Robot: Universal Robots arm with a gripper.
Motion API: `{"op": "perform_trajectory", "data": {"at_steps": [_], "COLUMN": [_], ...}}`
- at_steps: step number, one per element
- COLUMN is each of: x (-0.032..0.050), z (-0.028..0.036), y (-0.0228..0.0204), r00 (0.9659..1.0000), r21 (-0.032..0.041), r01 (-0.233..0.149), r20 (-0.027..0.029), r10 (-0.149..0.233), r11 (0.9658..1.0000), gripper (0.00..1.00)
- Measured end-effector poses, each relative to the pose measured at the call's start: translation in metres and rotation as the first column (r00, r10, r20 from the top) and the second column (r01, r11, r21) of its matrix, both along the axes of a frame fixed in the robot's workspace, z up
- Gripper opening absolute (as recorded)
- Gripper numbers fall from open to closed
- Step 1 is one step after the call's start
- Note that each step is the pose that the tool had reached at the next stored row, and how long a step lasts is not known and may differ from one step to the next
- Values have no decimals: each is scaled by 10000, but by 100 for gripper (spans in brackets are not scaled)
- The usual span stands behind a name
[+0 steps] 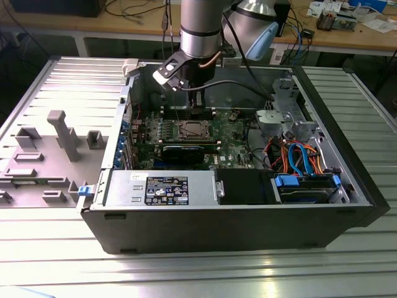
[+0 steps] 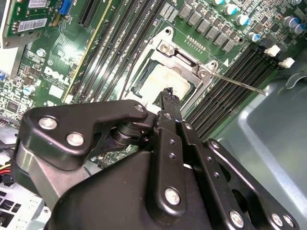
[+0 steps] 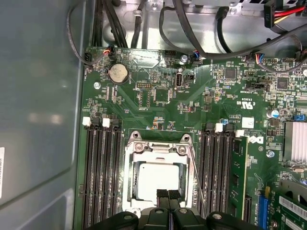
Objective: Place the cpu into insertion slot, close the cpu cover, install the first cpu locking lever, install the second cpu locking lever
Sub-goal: 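Close the cpu cover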
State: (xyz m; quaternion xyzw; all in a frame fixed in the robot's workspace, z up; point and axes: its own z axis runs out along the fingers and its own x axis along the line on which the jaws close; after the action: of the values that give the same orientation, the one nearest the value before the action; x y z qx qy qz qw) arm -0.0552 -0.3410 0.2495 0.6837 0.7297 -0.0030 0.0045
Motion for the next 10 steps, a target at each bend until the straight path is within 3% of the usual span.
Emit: {"op": "perform_trajectory", "data": {"at_steps": [10], "x": [0], "z": [52], "y": [0], "r00": [10000], "r21": [3], "r01": [0], "r20": [2], "r10": [0], "r11": [10000], "gripper": [11]}}
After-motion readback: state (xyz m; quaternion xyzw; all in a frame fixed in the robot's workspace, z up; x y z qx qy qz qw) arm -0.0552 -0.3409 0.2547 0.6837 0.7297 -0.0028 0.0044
